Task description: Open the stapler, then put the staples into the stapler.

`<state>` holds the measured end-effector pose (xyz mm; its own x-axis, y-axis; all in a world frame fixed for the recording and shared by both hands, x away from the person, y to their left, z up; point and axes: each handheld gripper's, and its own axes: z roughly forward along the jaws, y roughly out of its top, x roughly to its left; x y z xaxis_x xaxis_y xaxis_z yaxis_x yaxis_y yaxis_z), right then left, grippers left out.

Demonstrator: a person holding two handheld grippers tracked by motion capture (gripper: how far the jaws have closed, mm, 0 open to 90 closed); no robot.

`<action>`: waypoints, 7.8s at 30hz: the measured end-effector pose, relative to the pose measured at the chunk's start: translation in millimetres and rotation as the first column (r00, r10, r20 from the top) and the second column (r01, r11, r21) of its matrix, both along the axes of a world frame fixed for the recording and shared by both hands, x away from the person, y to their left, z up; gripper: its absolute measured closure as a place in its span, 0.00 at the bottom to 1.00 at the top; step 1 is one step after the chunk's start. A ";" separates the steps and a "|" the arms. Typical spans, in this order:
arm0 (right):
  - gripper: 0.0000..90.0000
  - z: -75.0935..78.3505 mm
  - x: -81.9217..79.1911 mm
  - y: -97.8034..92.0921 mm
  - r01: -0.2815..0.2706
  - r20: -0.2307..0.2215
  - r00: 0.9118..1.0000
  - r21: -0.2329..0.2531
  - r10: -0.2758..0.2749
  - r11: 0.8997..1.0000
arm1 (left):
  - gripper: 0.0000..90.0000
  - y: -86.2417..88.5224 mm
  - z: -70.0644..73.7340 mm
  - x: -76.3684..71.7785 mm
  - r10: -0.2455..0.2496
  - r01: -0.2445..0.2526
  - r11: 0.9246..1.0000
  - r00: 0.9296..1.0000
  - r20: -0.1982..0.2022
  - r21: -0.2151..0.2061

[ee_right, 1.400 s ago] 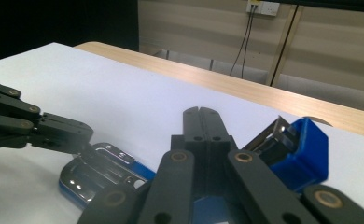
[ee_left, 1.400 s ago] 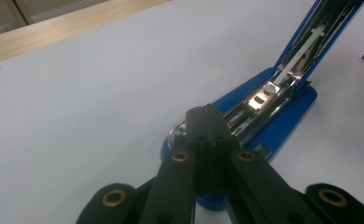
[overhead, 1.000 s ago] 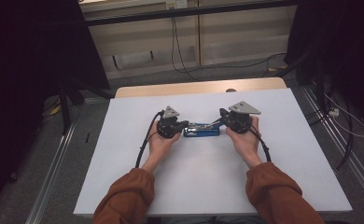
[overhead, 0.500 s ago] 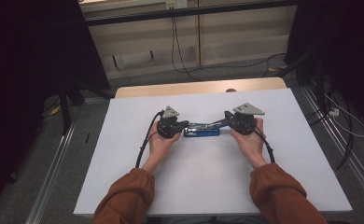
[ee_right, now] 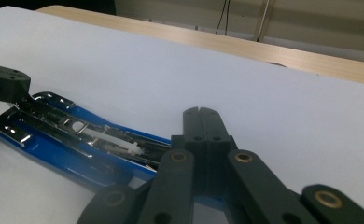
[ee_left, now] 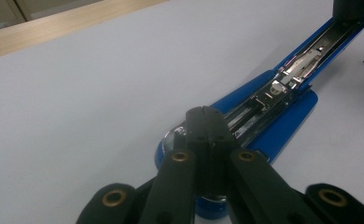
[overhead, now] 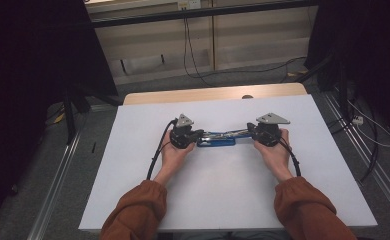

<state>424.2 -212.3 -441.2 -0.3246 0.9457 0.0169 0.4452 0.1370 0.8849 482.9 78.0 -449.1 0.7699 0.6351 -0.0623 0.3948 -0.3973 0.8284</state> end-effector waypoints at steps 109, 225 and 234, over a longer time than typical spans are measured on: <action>0.07 16.0 -42.1 -48.0 -0.136 0.052 0.990 0.063 0.133 0.989 | 0.05 84.8 31.6 -74.2 0.150 -0.139 0.985 0.982 0.113 -0.100; 0.88 8.0 9.8 -55.1 -0.424 -0.554 0.782 -0.138 0.285 0.895 | 0.04 113.2 29.5 -150.5 0.111 -0.097 0.988 0.988 0.110 -0.124; 0.88 8.1 9.9 -55.6 -0.423 -0.552 0.783 -0.135 0.287 0.896 | 0.04 113.2 29.7 -150.9 0.114 -0.099 0.987 0.987 0.112 -0.130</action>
